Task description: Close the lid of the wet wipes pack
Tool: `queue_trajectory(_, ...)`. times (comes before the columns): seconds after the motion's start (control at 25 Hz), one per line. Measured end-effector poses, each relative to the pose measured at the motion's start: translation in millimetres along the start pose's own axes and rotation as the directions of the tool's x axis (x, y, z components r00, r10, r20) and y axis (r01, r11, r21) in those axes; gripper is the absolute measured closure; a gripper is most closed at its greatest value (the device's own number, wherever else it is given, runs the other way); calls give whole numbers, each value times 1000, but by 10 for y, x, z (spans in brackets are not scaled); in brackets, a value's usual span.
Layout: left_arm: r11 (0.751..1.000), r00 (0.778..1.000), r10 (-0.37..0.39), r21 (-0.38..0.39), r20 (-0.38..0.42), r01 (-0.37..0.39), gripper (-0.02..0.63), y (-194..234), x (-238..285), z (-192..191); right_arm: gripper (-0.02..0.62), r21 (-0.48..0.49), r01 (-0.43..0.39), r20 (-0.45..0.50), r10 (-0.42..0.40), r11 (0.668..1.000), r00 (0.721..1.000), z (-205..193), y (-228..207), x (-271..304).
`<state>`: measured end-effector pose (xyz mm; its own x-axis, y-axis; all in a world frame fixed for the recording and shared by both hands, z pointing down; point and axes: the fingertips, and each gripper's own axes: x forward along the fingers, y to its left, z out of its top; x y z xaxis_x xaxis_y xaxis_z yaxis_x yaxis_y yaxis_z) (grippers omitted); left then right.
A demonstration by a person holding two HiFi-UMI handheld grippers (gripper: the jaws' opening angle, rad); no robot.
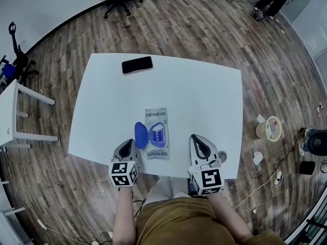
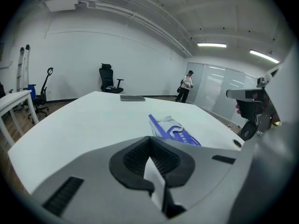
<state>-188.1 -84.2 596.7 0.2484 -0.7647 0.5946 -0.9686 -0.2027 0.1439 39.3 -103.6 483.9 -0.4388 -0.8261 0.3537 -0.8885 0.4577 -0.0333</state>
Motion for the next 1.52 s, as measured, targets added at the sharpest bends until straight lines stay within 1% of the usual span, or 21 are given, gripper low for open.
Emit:
queue_trajectory(0.76,998,998,-55,17,22,55,600,-201,30,132,586,-5,-14,-10,14,1000,1000,-12,78,47)
queue_trajectory(1.08,996,996,-89,33,24,88,600,-352,101,185,586,-3,-7,-13,7,1000,1000,-29,26,42)
queue_trajectory(1.52,992,993,-116,50,18,115,600,-489,179,231,586,-1,-7,-20,7,1000,1000,-53,-16,75)
